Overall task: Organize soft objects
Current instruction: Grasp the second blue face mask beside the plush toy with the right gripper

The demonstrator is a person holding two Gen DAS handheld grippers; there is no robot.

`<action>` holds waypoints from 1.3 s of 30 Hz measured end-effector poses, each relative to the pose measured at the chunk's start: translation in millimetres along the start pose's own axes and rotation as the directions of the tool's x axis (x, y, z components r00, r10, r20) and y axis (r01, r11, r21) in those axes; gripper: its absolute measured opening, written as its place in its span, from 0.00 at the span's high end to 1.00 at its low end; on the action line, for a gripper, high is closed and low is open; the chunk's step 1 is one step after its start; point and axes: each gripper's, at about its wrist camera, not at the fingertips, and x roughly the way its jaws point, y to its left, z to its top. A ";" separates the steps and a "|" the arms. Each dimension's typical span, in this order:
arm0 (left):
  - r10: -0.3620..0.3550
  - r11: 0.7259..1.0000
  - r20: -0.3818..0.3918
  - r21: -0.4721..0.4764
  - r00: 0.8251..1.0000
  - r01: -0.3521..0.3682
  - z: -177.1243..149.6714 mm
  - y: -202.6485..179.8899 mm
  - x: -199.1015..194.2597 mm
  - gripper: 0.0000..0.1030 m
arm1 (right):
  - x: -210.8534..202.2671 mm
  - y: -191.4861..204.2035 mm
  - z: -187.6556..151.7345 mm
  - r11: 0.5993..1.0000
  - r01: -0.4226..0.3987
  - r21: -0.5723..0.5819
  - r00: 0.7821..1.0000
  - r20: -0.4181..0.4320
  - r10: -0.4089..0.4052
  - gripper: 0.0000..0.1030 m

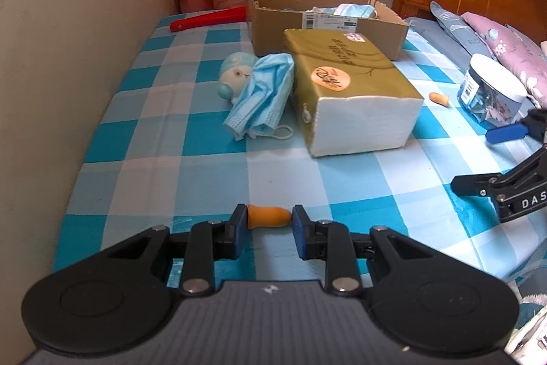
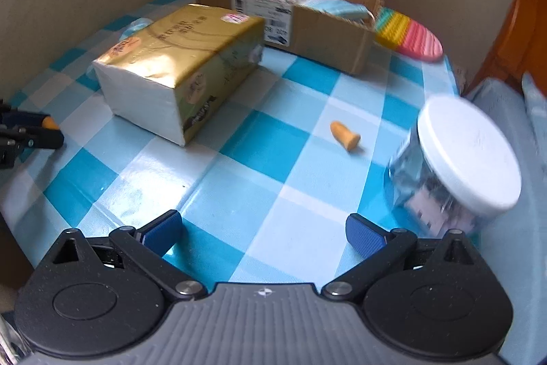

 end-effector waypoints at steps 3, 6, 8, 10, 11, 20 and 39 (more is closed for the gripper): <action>0.001 1.000 0.002 -0.009 1.000 0.000 -0.1 3.4 -1.2 0.74 | -7.5 7.1 11.0 0.998 -0.008 -0.061 1.000 0.017 0.009 0.00; 0.007 1.000 0.003 -0.019 1.000 -0.007 -0.1 7.1 -2.7 0.74 | -16.7 16.9 28.7 0.991 -0.023 -0.133 0.999 0.043 0.029 0.00; 0.011 1.000 0.006 -0.025 1.000 -0.011 -0.4 10.0 -4.2 0.74 | -23.4 26.4 41.2 0.980 -0.030 -0.198 0.997 0.069 0.044 0.00; 0.016 0.999 0.008 -0.034 1.000 -0.016 -0.4 13.1 -6.1 0.74 | -29.2 36.6 55.0 0.963 -0.039 -0.268 0.993 0.094 0.067 0.00; 0.019 0.999 0.011 -0.038 1.000 -0.019 -0.4 14.8 -7.1 0.74 | -31.3 41.6 62.0 0.952 -0.048 -0.301 0.991 0.106 0.083 0.00; 0.058 0.995 0.019 -0.085 0.998 -0.057 0.8 30.2 -12.6 0.74 | -12.5 88.6 128.9 0.855 -0.153 -0.496 0.971 0.086 0.224 0.00; 0.110 0.982 0.031 -0.159 0.993 -0.103 -2.4 49.5 -17.5 0.74 | 59.3 152.7 160.2 0.667 -0.209 -0.715 0.977 -0.129 0.168 0.02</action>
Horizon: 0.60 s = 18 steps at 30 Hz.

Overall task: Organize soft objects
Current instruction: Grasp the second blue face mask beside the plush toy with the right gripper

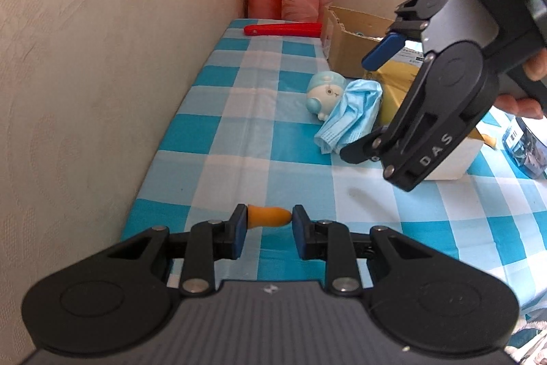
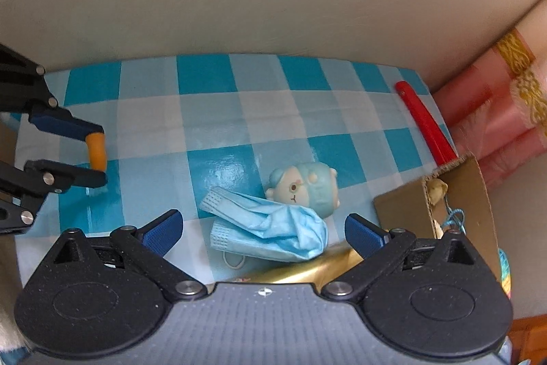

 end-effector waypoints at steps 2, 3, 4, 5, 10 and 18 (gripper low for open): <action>0.000 1.000 0.000 -0.006 1.000 0.000 0.0 0.6 0.6 0.74 | 5.9 0.4 1.5 1.000 0.006 -0.015 1.000 -0.015 -0.006 0.04; -0.002 1.000 0.000 -0.008 1.000 0.002 -0.2 0.7 0.4 0.74 | 8.8 -0.9 1.7 1.000 0.002 -0.013 1.000 -0.023 -0.003 0.05; -0.004 1.000 0.001 -0.009 1.000 0.004 -0.4 0.8 0.4 0.74 | 11.5 -2.6 1.8 1.000 -0.006 -0.007 1.000 -0.029 0.006 0.06; -0.004 1.000 0.000 -0.011 1.000 0.004 -0.6 0.9 0.6 0.74 | 13.8 -4.1 1.6 1.000 -0.012 -0.002 0.999 -0.036 0.012 0.07; -0.008 1.000 -0.003 -0.008 1.000 0.008 -0.4 0.3 1.2 0.74 | 21.6 -4.6 1.0 1.000 -0.011 -0.003 0.998 -0.056 0.011 0.15; -0.011 1.000 -0.009 -0.008 1.000 0.011 1.2 1.7 3.3 0.74 | 21.7 -1.5 2.0 1.000 -0.007 -0.003 0.998 -0.058 0.007 0.26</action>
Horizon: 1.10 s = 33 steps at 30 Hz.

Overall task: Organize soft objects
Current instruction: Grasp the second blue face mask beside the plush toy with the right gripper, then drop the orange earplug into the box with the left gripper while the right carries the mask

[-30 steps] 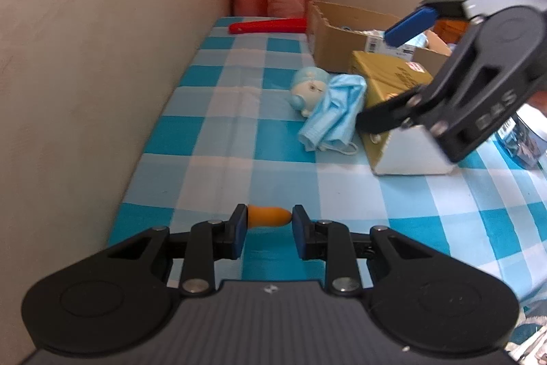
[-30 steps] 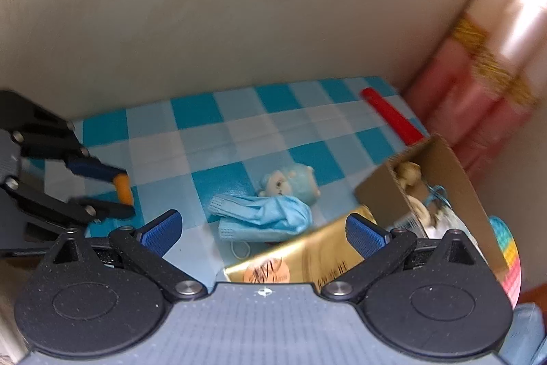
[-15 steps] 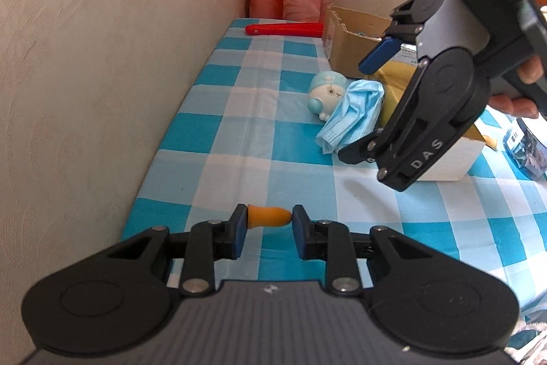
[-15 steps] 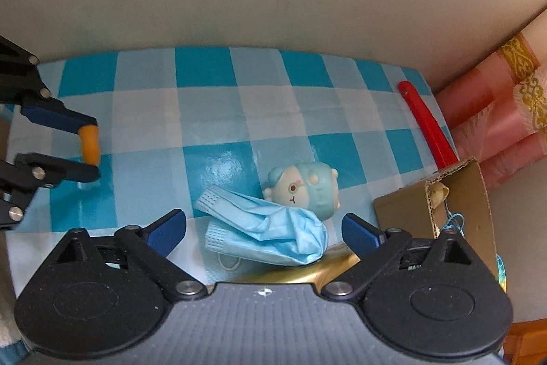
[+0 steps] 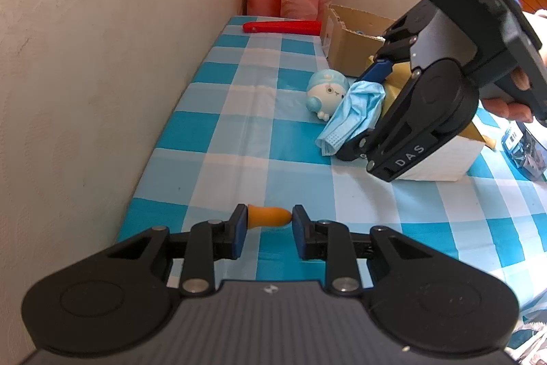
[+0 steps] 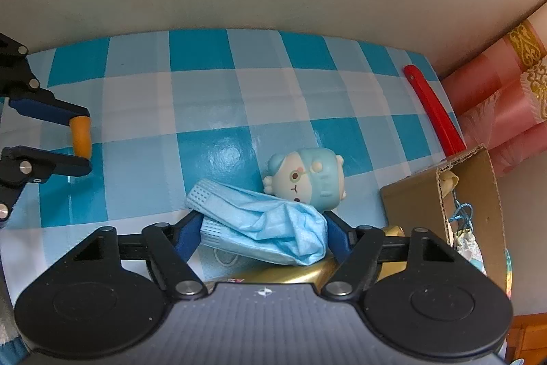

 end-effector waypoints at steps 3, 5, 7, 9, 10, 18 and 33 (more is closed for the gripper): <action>0.005 1.000 -0.007 -0.001 1.000 -0.005 0.7 0.8 2.0 0.74 | -6.7 -1.8 -0.1 1.000 -0.012 0.023 1.000 0.019 0.012 0.30; 0.007 1.000 -0.009 0.002 1.000 -0.007 1.2 0.6 2.1 0.74 | -11.3 -3.4 0.0 0.999 -0.021 0.037 0.999 0.033 0.020 0.30; 0.010 1.000 -0.011 0.004 1.000 -0.009 2.1 0.2 1.6 0.74 | -16.7 -3.9 -0.7 0.998 -0.027 0.048 0.999 0.048 0.025 0.32; 0.012 1.000 -0.010 0.007 1.000 -0.012 2.7 -0.1 0.8 0.74 | -23.6 -4.7 -2.5 0.998 -0.037 0.060 0.997 0.068 0.033 0.33; 0.013 1.000 -0.009 0.009 1.000 -0.013 3.2 -0.4 0.1 0.74 | -27.3 -4.9 -3.7 0.997 -0.043 0.067 0.996 0.078 0.037 0.33; -0.003 0.999 -0.017 0.039 1.000 0.003 8.2 -6.0 -5.2 0.74 | -64.8 -4.7 -18.5 0.987 -0.091 0.134 0.982 0.174 0.067 0.35; -0.049 0.988 -0.025 0.143 0.998 0.052 18.6 -34.9 -18.4 0.74 | -127.4 1.8 -90.6 0.940 -0.120 0.321 0.953 0.303 0.018 0.35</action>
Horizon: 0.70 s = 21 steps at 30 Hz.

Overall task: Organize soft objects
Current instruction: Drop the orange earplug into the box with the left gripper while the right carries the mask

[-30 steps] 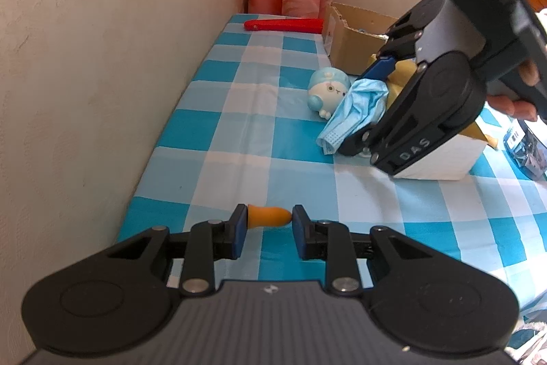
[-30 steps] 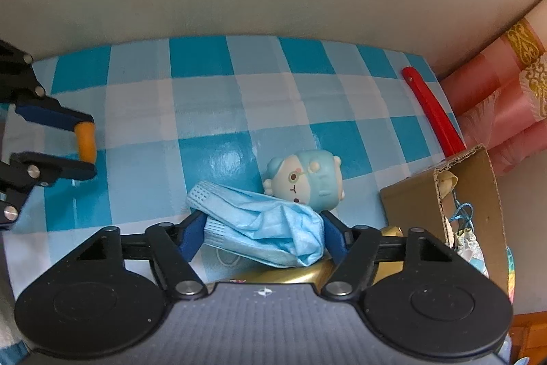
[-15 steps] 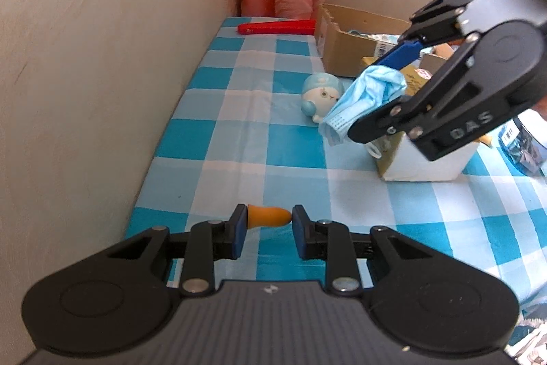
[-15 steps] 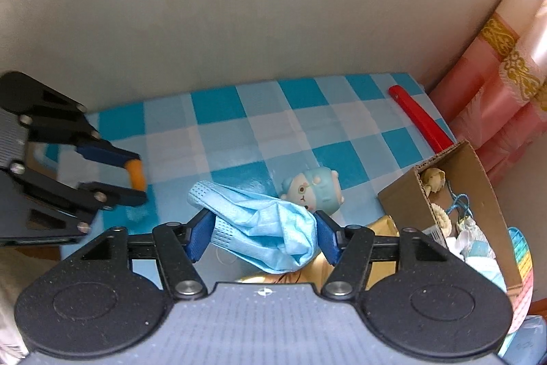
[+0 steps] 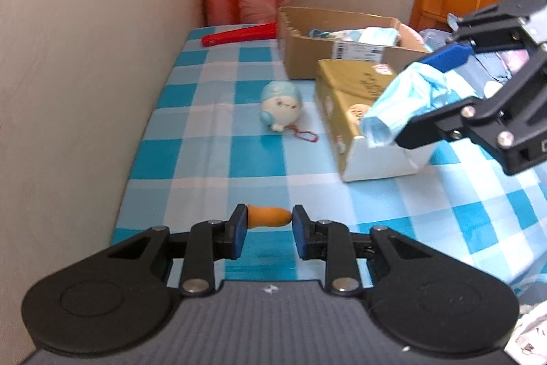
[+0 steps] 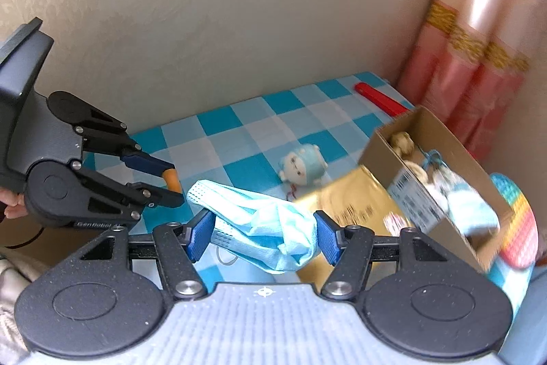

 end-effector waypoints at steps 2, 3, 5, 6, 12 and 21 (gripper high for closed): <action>-0.022 1.000 0.005 0.014 1.000 0.022 3.4 -5.7 -2.8 0.74 | -10.1 -3.6 -10.7 0.999 0.011 0.037 1.000 0.007 -0.012 0.35; -0.036 0.999 0.008 0.020 0.999 0.036 5.6 -8.7 -4.5 0.74 | -15.4 -5.2 -16.3 0.998 0.021 0.054 1.000 0.012 -0.021 0.35; -0.063 0.997 0.015 0.033 0.998 0.063 10.6 -15.0 -7.3 0.74 | -24.8 -9.5 -27.0 0.995 0.042 0.092 0.999 0.017 -0.044 0.35; -0.076 0.996 0.018 0.042 0.997 0.076 13.8 -18.6 -8.8 0.74 | -29.0 -12.7 -32.5 0.992 0.056 0.113 0.998 0.021 -0.059 0.35; -0.123 0.987 0.057 0.112 0.991 0.116 39.3 -41.1 -10.9 0.74 | -46.6 -33.7 -58.6 0.963 0.150 0.222 0.987 0.028 -0.160 0.35; -0.119 0.973 0.130 0.214 0.984 0.089 112.8 -69.9 14.6 0.74 | -63.6 -53.5 -76.5 0.926 0.187 0.327 0.969 0.092 -0.228 0.35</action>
